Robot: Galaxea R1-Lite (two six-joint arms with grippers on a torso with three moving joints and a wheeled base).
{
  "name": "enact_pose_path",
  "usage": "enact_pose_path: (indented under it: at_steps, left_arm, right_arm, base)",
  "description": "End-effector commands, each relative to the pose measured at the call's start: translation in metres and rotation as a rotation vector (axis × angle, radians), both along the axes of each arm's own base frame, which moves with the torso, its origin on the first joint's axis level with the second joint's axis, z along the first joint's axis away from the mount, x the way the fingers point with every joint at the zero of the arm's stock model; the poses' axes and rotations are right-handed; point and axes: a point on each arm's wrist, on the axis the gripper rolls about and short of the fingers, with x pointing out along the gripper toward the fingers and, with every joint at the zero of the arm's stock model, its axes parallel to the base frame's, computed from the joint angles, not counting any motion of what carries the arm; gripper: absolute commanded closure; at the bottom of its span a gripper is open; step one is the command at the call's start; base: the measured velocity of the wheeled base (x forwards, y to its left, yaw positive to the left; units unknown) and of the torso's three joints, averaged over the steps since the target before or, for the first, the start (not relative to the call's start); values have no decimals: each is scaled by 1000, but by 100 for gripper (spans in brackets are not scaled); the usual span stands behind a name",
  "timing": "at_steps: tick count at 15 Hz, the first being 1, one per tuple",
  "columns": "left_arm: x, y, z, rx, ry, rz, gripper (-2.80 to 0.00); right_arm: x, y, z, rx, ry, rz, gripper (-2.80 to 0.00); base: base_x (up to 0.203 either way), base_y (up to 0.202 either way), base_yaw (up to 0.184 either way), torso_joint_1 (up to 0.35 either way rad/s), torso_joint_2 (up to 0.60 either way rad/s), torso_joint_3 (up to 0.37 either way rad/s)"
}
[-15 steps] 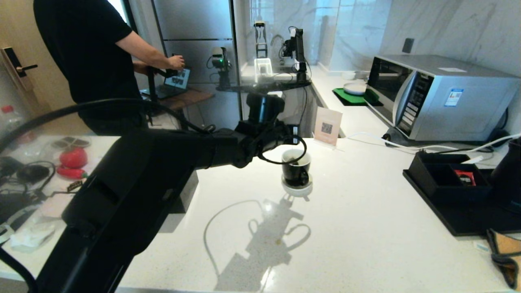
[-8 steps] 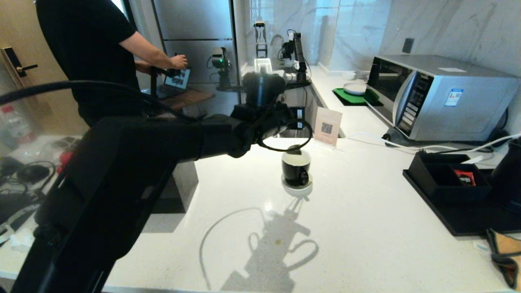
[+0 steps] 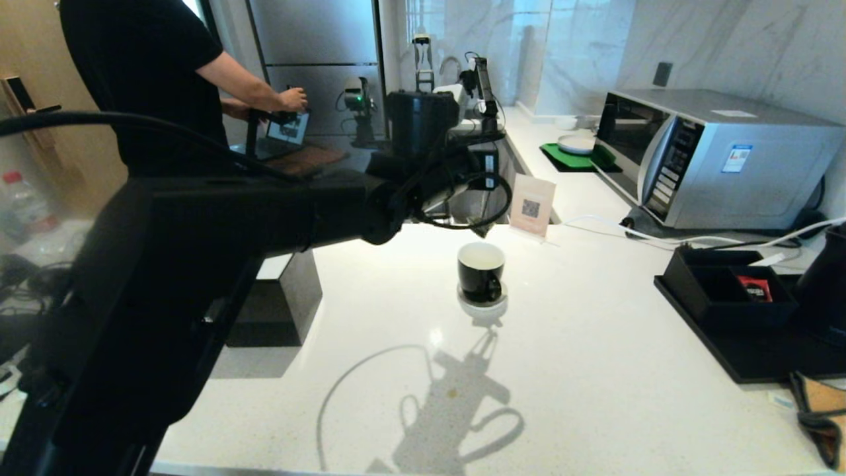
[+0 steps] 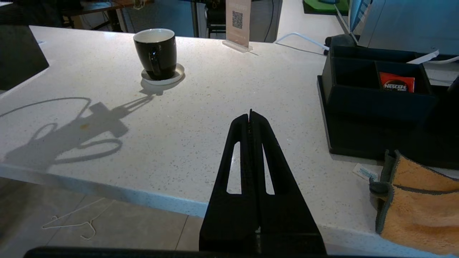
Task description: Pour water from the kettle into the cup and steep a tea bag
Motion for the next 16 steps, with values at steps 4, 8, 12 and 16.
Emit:
enact_pose_path:
  at_steps: [4,8,12,16]
  left_arm:
    - [19,-3,-31,18,21,13,0]
    - [29,-7,-58,36,46,21,0]
    - [35,-13,-82,59,78,21,0]
    - [36,-16,-89,57,77,14,0]
  right_arm:
    - [0,0,3,2,-29,2,0]
    - [0,0,3,0,-27,2,0]
    - [0,0,0,-2,-1,0,0]
    - [0,0,1,-2,-8,-8,0]
  base:
    - [0,0,0,0,0,0]
    - [0,0,0,0,0,0]
    - [0,0,0,0,0,0]
    - [0,0,0,0,0,0]
